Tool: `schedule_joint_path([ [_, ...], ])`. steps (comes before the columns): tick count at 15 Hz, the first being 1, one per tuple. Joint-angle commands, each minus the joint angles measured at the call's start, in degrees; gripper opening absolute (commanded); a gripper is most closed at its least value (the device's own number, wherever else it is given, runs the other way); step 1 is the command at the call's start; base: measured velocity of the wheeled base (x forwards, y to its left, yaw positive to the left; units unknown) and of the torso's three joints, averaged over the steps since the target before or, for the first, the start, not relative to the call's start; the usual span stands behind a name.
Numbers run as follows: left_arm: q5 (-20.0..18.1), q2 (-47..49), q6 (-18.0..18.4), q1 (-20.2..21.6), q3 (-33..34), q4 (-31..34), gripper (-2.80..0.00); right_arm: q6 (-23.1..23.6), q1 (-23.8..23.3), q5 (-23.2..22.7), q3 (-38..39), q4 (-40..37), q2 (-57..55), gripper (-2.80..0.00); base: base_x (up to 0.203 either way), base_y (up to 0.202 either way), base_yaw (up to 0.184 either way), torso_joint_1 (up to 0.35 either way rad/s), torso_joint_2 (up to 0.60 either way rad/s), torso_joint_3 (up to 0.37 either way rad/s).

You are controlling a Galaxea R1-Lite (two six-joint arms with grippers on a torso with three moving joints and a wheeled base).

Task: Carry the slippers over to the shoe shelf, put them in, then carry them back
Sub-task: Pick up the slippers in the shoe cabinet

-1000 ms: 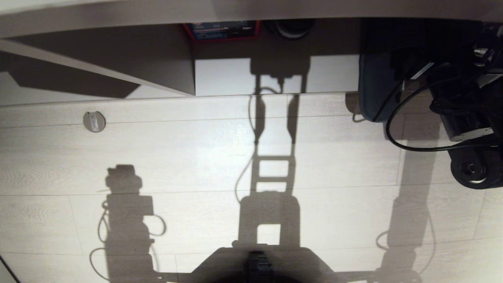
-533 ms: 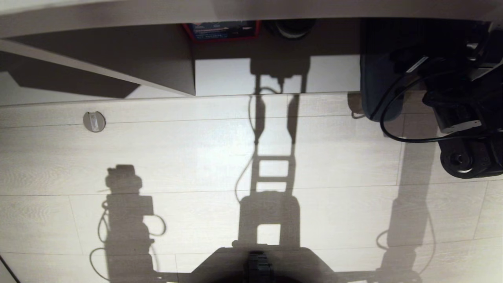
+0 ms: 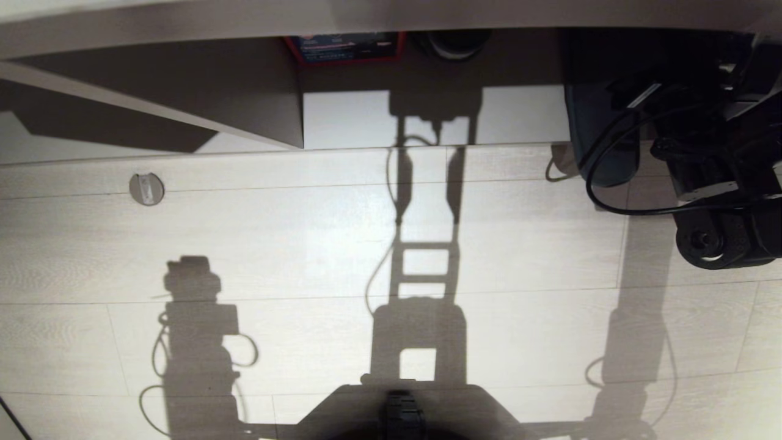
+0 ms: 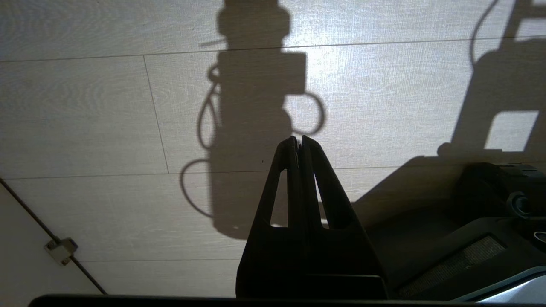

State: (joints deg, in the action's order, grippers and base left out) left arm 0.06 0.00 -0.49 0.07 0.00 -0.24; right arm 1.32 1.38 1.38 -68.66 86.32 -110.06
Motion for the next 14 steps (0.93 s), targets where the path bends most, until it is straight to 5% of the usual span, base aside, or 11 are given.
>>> schedule_joint_path([
  [1, 0.0, 0.0, 0.0, 0.0, 0.0, 0.0, -2.8, 0.0, 0.0, 0.0, -0.2, 0.5, -0.1, 0.0, 0.0, 0.0, 0.0, 0.0, 0.0, 0.0],
  [3, 0.0, 0.1, 0.0, 0.0, 0.0, 0.0, -2.8, 0.0, 0.0, 0.0, -0.1, 0.5, -0.1, 0.0, 0.0, 0.0, 0.0, 0.0, 0.0, 0.0],
  [4, 0.0, 0.0, 0.0, 0.0, 0.0, 0.0, -2.8, 0.0, 0.0, 0.0, -0.1, 0.5, 0.0, -2.8, 0.0, 0.0, 0.0, 0.0, 0.0, 0.0],
  [14, 0.0, 0.0, 0.0, 0.0, 0.0, 0.0, -2.8, -0.5, -1.3, 0.0, 0.0, 0.5, 0.8, -2.8, 0.0, 0.0, 0.0, 0.0, 0.0, 0.0],
])
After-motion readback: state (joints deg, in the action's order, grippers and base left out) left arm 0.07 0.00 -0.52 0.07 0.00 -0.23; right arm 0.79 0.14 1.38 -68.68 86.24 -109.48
